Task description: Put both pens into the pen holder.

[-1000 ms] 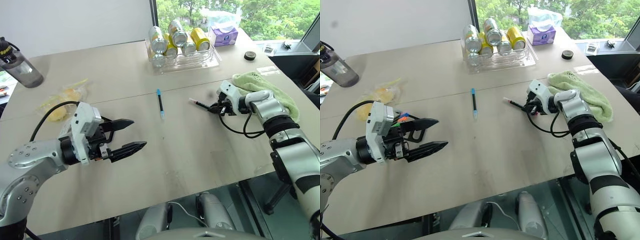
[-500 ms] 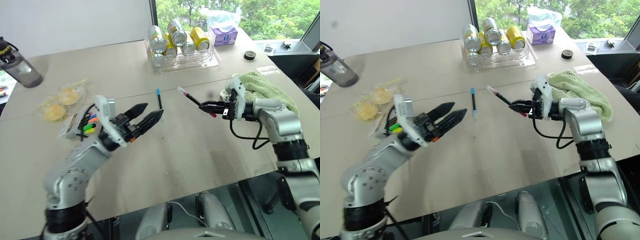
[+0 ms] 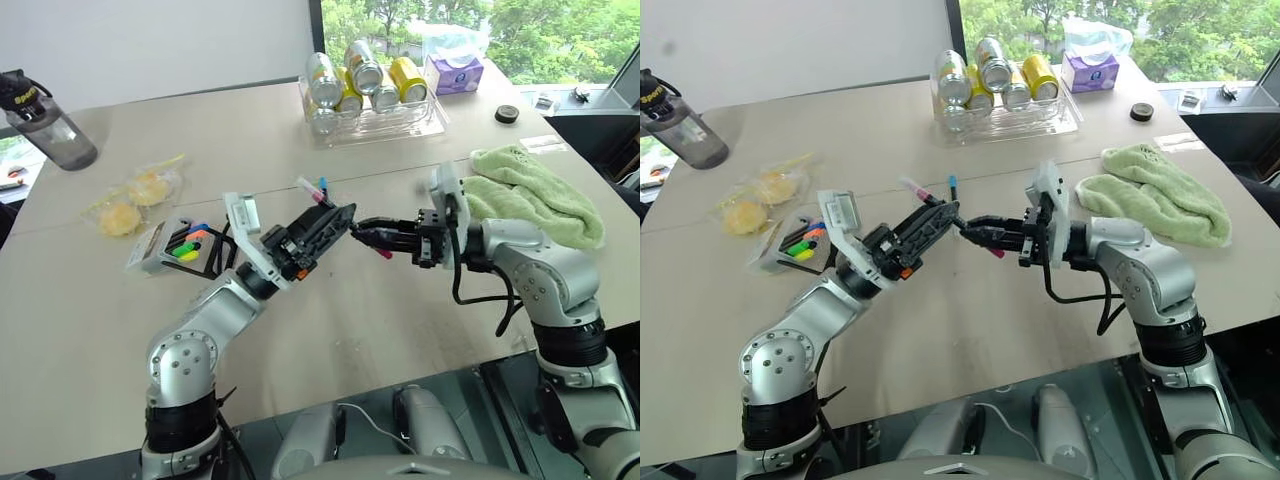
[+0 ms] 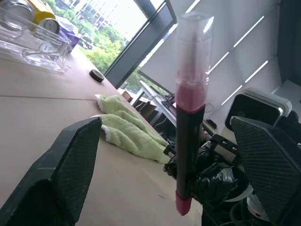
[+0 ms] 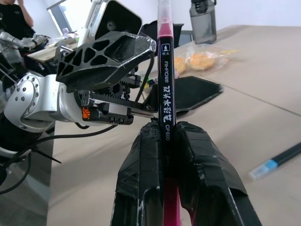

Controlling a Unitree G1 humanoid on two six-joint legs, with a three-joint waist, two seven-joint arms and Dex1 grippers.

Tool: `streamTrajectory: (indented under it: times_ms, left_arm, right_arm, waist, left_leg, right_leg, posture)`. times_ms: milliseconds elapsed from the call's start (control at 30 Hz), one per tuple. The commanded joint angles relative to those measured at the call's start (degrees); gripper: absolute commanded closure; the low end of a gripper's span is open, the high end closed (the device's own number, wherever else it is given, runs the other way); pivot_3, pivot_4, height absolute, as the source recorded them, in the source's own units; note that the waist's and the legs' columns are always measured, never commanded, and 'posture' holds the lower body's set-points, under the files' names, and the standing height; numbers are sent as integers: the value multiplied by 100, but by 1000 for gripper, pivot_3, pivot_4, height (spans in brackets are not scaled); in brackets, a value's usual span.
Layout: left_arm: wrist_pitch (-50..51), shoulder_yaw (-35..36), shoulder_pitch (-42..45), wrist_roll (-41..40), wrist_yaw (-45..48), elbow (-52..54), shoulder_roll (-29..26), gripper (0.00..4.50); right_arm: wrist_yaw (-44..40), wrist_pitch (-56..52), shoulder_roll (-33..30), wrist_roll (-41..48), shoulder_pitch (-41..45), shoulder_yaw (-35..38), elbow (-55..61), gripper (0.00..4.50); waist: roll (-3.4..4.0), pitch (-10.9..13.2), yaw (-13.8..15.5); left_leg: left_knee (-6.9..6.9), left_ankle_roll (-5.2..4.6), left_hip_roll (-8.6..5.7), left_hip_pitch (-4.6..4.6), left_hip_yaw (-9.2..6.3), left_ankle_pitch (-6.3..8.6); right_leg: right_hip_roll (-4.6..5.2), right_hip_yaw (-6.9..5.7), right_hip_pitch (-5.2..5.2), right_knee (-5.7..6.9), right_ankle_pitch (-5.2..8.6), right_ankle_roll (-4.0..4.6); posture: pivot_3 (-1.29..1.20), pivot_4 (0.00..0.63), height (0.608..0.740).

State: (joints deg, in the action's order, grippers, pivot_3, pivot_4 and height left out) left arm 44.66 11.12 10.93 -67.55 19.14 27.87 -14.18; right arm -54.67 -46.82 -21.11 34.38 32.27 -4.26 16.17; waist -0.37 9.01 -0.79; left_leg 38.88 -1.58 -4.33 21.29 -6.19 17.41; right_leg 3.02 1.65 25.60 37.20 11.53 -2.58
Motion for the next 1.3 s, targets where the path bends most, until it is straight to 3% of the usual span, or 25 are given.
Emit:
streamTrajectory:
  times_ms: [33, 100, 300, 333, 467, 533, 700, 867, 1000, 1300]
  left_arm:
    - [-136, -230, 11, -163, 121, 220, 136, 504]
    - [-166, -307, 8, -232, 141, 285, 207, 1280]
    - [-383, -345, -55, -62, 133, 365, 194, 4243]
    - [-419, -337, -60, -37, 121, 367, 193, 4500]
    - [-597, -375, -113, 299, -62, 573, 99, 4496]
    - [-1123, -464, -78, 1327, -161, 712, -66, 4496]
    - [-2637, -1338, -60, 5541, -1025, 529, -1355, 4496]
    - [-2739, -1758, -433, 8157, -1294, 680, -2603, 4496]
    - [-2380, -1745, -708, 9217, -1246, 1123, -2742, 4496]
    - [-1822, -1784, -850, 10251, -1071, 1400, -1943, 4496]
  right_arm:
    - [-44, 95, -41, 179, 6, -69, 250, 4500]
    - [-37, 112, -60, 184, 8, -102, 232, 4500]
    - [-79, 301, -180, 59, 89, -231, 52, 4500]
    - [-88, 353, -197, 24, 100, -256, 20, 3506]
    - [108, 381, -198, -68, 113, -170, -190, 1735]
    - [106, 481, -323, -162, 58, -70, -396, 740]
    - [-646, 1347, -758, -76, -123, 283, -640, 740]
    - [-1099, 1464, -1047, 126, 134, 559, -944, 740]
    - [-1454, 1650, -1334, -6, 186, 496, -1180, 740]
    - [-1704, 1608, -1299, 216, 500, 608, -1336, 740]
  waist:
    - [0, 0, 3]
    - [-1, 0, 2]
    - [-1, 0, -1]
    - [-1, 0, 2]
    - [-1, 0, 5]
    - [-1, 0, 5]
    - [-1, 0, 36]
    - [-3, 2, 2]
    - [-5, 3, 23]
    - [-5, 4, 28]
  left_leg:
    - [0, 0, 0, 0, 0, 0]
    - [0, 0, -1, 0, 0, 0]
    - [0, 0, 1, -1, 0, 0]
    - [0, 0, 1, -1, 0, 0]
    - [2, 0, -1, 0, 0, 0]
    - [1, 0, -1, 0, 0, 0]
    - [-4, 0, -3, -1, 6, 0]
    - [-45, -3, -2, -15, 28, 0]
    - [-52, -3, 5, -10, 17, 0]
    - [-46, -4, 6, 0, 9, 1]
  right_leg:
    - [0, 0, 0, 0, 0, 0]
    - [1, 0, 0, -1, 0, 0]
    - [-1, 0, 0, 0, 0, 0]
    - [-1, 0, -1, 0, 0, 0]
    - [0, 0, -2, -1, 0, 0]
    - [0, 1, -1, -1, 0, 0]
    - [-1, 1, -3, -7, 0, 0]
    - [-2, 29, 1, -24, 0, 0]
    - [-2, 14, 3, -34, 0, 0]
    - [2, 5, 4, -35, 0, 0]
  posture:
    - [0, 150, 739]
    - [0, 150, 739]
    - [0, 150, 739]
    - [0, 150, 739]
    - [0, 150, 739]
    - [0, 150, 739]
    - [0, 150, 739]
    - [0, 150, 739]
    - [0, 150, 739]
    - [0, 150, 739]
